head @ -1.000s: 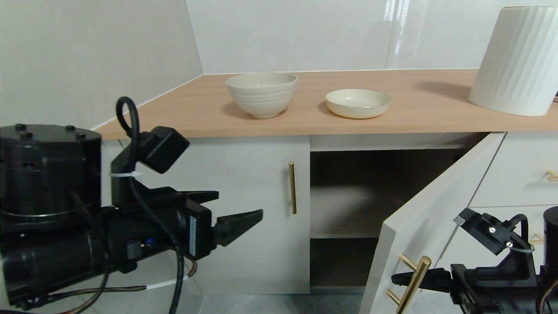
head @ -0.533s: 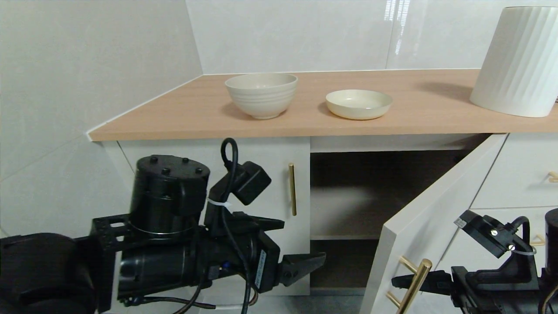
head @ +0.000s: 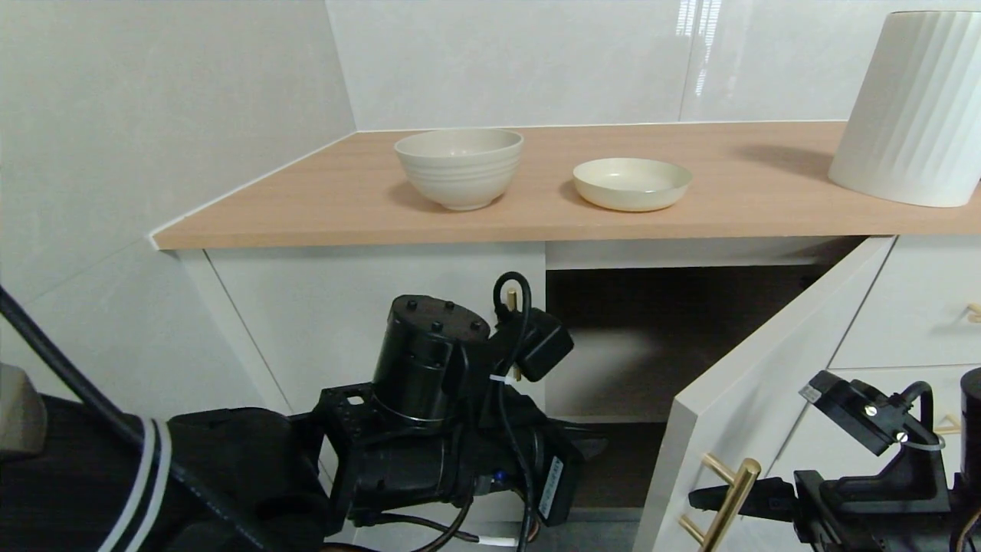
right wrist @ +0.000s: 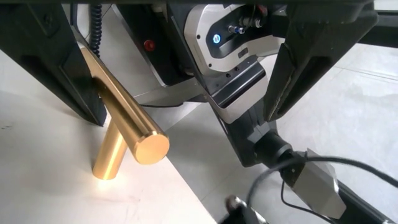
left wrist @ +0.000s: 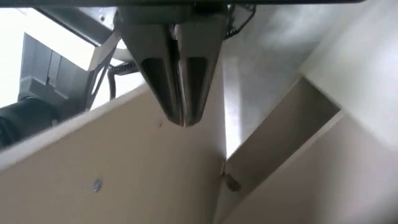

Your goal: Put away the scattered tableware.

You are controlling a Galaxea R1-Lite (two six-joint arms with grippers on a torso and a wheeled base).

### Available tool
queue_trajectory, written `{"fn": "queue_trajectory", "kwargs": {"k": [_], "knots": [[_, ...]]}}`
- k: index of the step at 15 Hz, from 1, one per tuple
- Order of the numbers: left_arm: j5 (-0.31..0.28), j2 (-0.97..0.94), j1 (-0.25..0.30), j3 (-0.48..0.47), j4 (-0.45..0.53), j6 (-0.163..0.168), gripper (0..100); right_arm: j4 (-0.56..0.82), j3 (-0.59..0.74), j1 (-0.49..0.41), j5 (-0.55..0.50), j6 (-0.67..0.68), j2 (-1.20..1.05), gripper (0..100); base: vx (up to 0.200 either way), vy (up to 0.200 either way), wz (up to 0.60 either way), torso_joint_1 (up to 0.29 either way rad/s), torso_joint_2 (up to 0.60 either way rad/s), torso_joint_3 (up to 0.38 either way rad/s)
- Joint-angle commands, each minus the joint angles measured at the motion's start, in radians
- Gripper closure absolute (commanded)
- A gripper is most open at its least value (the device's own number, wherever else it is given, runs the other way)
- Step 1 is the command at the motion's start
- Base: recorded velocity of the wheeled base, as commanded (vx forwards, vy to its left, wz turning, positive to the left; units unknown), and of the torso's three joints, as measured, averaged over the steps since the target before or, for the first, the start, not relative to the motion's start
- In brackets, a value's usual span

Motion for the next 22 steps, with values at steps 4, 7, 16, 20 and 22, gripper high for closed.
{"fn": "queue_trajectory", "kwargs": {"k": [4,7,16,20,22], "knots": [[-0.005,0.041,-0.039,-0.065,-0.003,0.001,100,-0.005,-0.004,0.000,-0.003,-0.001,-0.004,0,0.000,0.000,0.00,0.000,0.00,0.000],[-0.005,0.038,-0.040,-0.059,-0.040,-0.001,100,-0.005,-0.004,0.000,-0.003,0.001,0.002,0,0.000,0.000,0.00,0.000,0.00,0.000],[0.001,0.107,-0.046,-0.090,-0.208,-0.088,100,-0.005,-0.007,-0.002,-0.006,0.001,-0.010,0,0.000,0.000,0.00,0.000,0.00,0.000],[0.014,0.131,-0.068,-0.085,-0.253,-0.087,100,-0.004,-0.007,-0.005,-0.007,0.001,-0.028,0,0.000,0.000,0.00,0.000,0.00,0.000],[0.014,0.125,-0.074,-0.084,-0.251,-0.087,100,-0.001,-0.007,-0.014,-0.009,0.001,-0.035,0,0.000,0.000,0.00,0.000,0.00,0.000]]}}
